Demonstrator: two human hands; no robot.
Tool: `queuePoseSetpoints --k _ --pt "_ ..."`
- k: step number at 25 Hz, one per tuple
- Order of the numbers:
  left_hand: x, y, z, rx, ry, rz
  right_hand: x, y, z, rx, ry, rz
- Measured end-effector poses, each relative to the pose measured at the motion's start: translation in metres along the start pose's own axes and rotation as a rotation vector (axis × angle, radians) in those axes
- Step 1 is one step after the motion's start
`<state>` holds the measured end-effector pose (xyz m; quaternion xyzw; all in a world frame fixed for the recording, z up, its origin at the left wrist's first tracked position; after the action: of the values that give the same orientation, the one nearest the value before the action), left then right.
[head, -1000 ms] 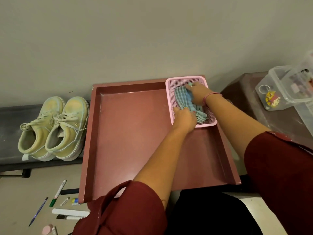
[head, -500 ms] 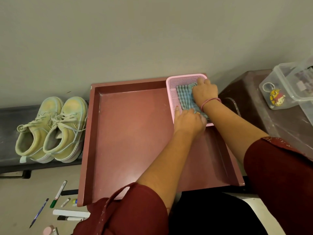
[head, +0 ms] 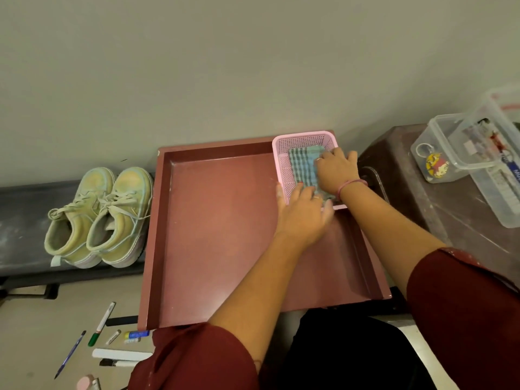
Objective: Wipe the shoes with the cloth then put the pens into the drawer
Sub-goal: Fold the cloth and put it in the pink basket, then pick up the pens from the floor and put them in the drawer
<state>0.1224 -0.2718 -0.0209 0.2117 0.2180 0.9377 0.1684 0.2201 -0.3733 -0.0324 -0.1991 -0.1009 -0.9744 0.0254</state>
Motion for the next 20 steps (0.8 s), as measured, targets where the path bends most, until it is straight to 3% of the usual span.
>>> queuePoseSetpoints --k 3,6,9,20 --pt "0.045 -0.016 0.004 0.126 0.220 0.025 0.039 -0.007 0.005 -0.312 0.136 -0.017" --pt "0.095 -0.035 0.004 0.240 0.270 0.115 0.095 -0.020 -0.004 -0.725 0.169 0.029" --pt "0.149 -0.048 0.010 0.324 0.346 0.166 0.155 -0.039 -0.019 -0.984 0.125 0.089" --pt "0.283 -0.067 0.015 0.534 0.383 0.182 0.291 -0.094 -0.082 -1.155 -0.123 0.102"
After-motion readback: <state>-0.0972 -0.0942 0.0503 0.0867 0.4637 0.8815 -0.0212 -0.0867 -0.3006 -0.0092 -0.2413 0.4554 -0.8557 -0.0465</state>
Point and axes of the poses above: each hand's wrist, its own x-axis away from the middle knuckle, its own z-axis out of the back of the hand, y = z × x, the point moved 3 cm from there along -x, towards the middle knuckle, and after that the axes turned 15 degrees about -y, right-handed, at the moved point
